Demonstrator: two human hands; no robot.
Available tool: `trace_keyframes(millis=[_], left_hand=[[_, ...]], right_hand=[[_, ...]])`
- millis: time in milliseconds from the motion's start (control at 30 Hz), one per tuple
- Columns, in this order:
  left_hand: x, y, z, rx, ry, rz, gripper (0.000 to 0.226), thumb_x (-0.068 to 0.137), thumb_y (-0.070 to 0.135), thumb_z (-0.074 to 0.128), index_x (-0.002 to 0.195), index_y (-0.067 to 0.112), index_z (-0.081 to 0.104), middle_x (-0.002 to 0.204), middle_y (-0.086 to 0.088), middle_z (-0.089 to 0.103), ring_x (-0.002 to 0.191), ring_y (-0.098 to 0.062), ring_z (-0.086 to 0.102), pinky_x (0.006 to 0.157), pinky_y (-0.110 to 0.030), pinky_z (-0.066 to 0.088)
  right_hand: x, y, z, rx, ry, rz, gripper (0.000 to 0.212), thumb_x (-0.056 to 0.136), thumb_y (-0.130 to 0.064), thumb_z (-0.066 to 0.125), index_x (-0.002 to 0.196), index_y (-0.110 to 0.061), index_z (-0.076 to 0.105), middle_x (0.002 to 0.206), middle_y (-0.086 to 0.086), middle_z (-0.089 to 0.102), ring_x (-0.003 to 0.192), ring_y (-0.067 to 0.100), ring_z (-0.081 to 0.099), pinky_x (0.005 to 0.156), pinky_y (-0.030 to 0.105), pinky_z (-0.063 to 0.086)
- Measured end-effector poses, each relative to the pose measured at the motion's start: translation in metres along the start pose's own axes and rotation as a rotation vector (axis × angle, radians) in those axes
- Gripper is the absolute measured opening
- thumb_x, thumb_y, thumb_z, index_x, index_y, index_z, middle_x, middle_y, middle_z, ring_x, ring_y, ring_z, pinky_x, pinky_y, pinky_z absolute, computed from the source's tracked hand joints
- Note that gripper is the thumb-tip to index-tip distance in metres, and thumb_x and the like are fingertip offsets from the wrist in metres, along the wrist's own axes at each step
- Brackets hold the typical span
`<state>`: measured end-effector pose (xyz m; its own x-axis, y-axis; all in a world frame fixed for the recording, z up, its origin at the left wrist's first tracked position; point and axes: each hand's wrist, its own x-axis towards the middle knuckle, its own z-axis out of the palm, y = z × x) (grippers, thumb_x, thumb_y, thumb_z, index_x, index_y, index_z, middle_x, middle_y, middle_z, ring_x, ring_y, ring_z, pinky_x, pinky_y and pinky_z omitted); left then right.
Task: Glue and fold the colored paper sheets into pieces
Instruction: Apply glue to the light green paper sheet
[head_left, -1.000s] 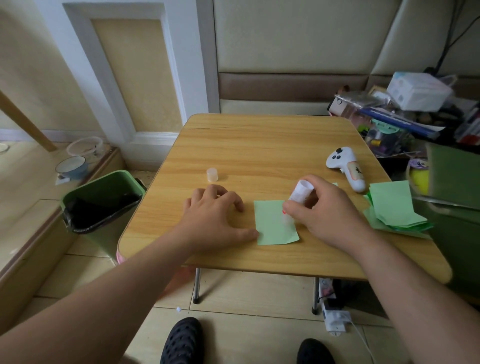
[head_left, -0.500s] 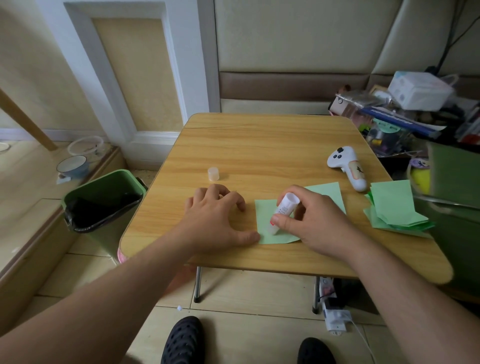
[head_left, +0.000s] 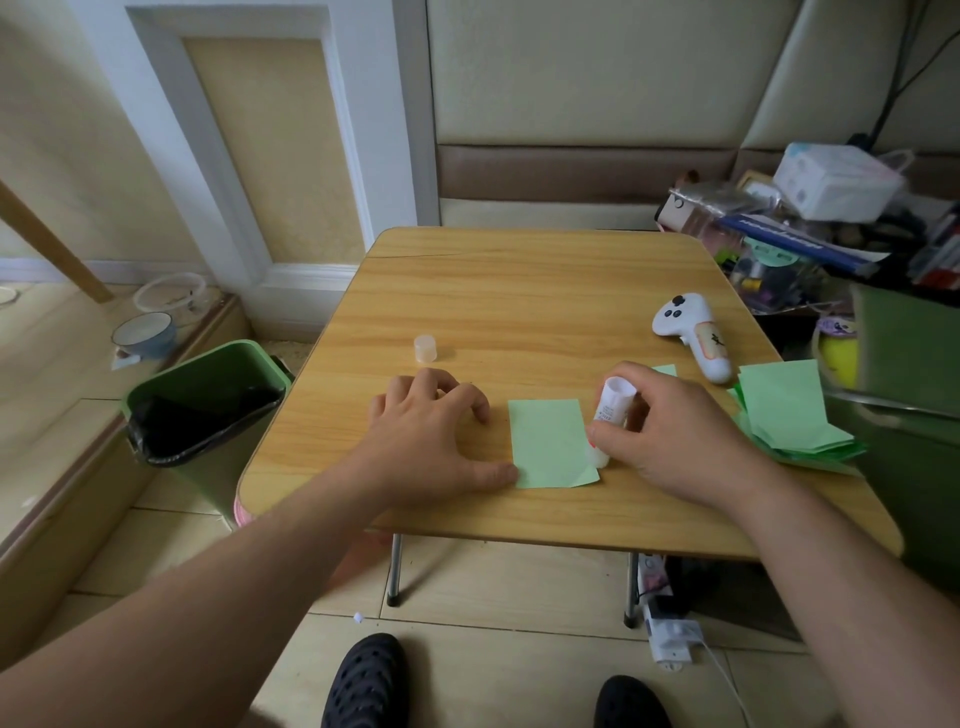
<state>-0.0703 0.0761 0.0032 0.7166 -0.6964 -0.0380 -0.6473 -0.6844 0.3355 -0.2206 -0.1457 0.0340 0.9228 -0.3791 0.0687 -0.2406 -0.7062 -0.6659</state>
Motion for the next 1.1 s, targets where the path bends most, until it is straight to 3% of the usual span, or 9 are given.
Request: trace_keyframes(millis=[67, 133, 233, 367, 633, 733, 833, 967, 1100], left_hand=[[0.000, 0.001, 0.001, 0.009, 0.003, 0.003, 0.061, 0.069, 0.086, 0.063, 0.117, 0.051, 0.046, 0.133, 0.015, 0.032, 0.132, -0.021, 0.027, 0.108, -0.039, 0.021], [0.000, 0.001, 0.002, 0.008, 0.008, -0.003, 0.061, 0.068, 0.088, 0.058, 0.116, 0.052, 0.046, 0.133, 0.014, 0.033, 0.132, -0.021, 0.026, 0.108, -0.040, 0.021], [0.000, 0.002, 0.004, 0.035, 0.011, -0.006, 0.070, 0.062, 0.095, 0.055, 0.116, 0.052, 0.044, 0.134, 0.013, 0.033, 0.132, -0.020, 0.025, 0.108, -0.040, 0.022], [0.000, 0.001, 0.004, 0.059, 0.010, 0.001, 0.080, 0.053, 0.100, 0.051, 0.117, 0.052, 0.043, 0.134, 0.013, 0.032, 0.131, -0.020, 0.026, 0.106, -0.039, 0.022], [-0.001, 0.001, 0.004, 0.040, 0.004, 0.002, 0.077, 0.055, 0.097, 0.057, 0.117, 0.054, 0.043, 0.133, 0.015, 0.031, 0.132, -0.019, 0.024, 0.107, -0.038, 0.020], [-0.002, 0.000, 0.002, 0.044, -0.011, 0.011, 0.077, 0.057, 0.098, 0.056, 0.118, 0.054, 0.042, 0.136, 0.014, 0.031, 0.134, -0.019, 0.023, 0.110, -0.041, 0.020], [-0.001, 0.000, 0.001, 0.037, -0.019, 0.013, 0.076, 0.058, 0.098, 0.057, 0.119, 0.054, 0.042, 0.137, 0.013, 0.030, 0.134, -0.020, 0.023, 0.111, -0.041, 0.019], [-0.002, 0.000, 0.002, 0.035, -0.008, 0.014, 0.076, 0.058, 0.097, 0.059, 0.118, 0.054, 0.042, 0.135, 0.015, 0.030, 0.134, -0.019, 0.023, 0.111, -0.041, 0.020], [-0.001, 0.000, 0.000, 0.020, -0.033, 0.016, 0.074, 0.057, 0.096, 0.058, 0.118, 0.055, 0.042, 0.134, 0.016, 0.029, 0.133, -0.018, 0.023, 0.110, -0.040, 0.019]], right_hand=[[0.002, -0.003, 0.002, 0.028, 0.045, -0.001, 0.019, 0.083, -0.041, 0.073, 0.081, -0.035, 0.055, 0.070, -0.003, 0.063, 0.059, 0.014, 0.050, 0.062, 0.040, 0.049], [0.003, -0.010, 0.006, 0.078, 0.057, -0.019, 0.022, 0.085, -0.041, 0.075, 0.083, -0.028, 0.057, 0.072, 0.003, 0.064, 0.063, 0.023, 0.053, 0.059, 0.037, 0.046], [0.002, -0.018, 0.016, 0.108, 0.009, -0.056, 0.025, 0.086, -0.044, 0.077, 0.089, -0.025, 0.060, 0.078, 0.012, 0.067, 0.068, 0.030, 0.057, 0.061, 0.043, 0.049], [0.002, -0.019, 0.028, 0.126, -0.081, -0.078, 0.022, 0.086, -0.043, 0.079, 0.089, -0.031, 0.061, 0.067, 0.006, 0.062, 0.054, 0.012, 0.047, 0.057, 0.031, 0.042], [0.000, -0.012, 0.019, 0.067, -0.108, -0.051, 0.021, 0.087, -0.043, 0.078, 0.093, -0.033, 0.060, 0.070, 0.005, 0.064, 0.055, 0.010, 0.047, 0.055, 0.030, 0.041], [-0.002, -0.007, 0.009, 0.060, -0.113, -0.027, 0.017, 0.089, -0.039, 0.076, 0.091, -0.031, 0.061, 0.069, -0.003, 0.066, 0.053, 0.010, 0.045, 0.053, 0.025, 0.039], [-0.004, -0.002, 0.000, 0.043, -0.093, -0.022, 0.016, 0.088, -0.036, 0.076, 0.090, -0.030, 0.061, 0.074, -0.002, 0.066, 0.053, 0.010, 0.043, 0.057, 0.031, 0.041], [-0.006, -0.001, -0.004, 0.012, -0.064, -0.012, 0.015, 0.088, -0.033, 0.076, 0.089, -0.030, 0.061, 0.077, -0.015, 0.067, 0.055, 0.012, 0.048, 0.062, 0.036, 0.046], [-0.003, -0.005, -0.001, -0.001, -0.022, 0.009, 0.017, 0.083, -0.037, 0.074, 0.086, -0.032, 0.059, 0.074, -0.002, 0.065, 0.057, 0.013, 0.050, 0.065, 0.043, 0.052]])
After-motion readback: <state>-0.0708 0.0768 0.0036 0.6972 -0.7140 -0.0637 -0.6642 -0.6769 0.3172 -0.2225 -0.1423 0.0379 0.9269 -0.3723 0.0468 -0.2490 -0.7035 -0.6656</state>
